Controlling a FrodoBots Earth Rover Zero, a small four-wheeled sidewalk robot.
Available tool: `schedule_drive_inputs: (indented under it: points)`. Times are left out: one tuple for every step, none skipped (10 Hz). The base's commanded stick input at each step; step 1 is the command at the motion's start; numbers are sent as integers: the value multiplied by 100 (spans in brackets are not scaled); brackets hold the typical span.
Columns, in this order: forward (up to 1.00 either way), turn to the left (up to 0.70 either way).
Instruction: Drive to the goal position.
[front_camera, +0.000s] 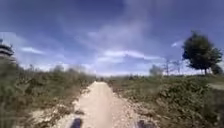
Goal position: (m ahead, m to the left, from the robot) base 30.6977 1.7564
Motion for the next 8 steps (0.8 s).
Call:
schedule_drive_inputs:
  points:
    - [100,0]
    - [100,0]
    - [100,0]
    - [100,0]
    - [100,0]
    - [100,0]
    - [100,0]
    - [100,0]
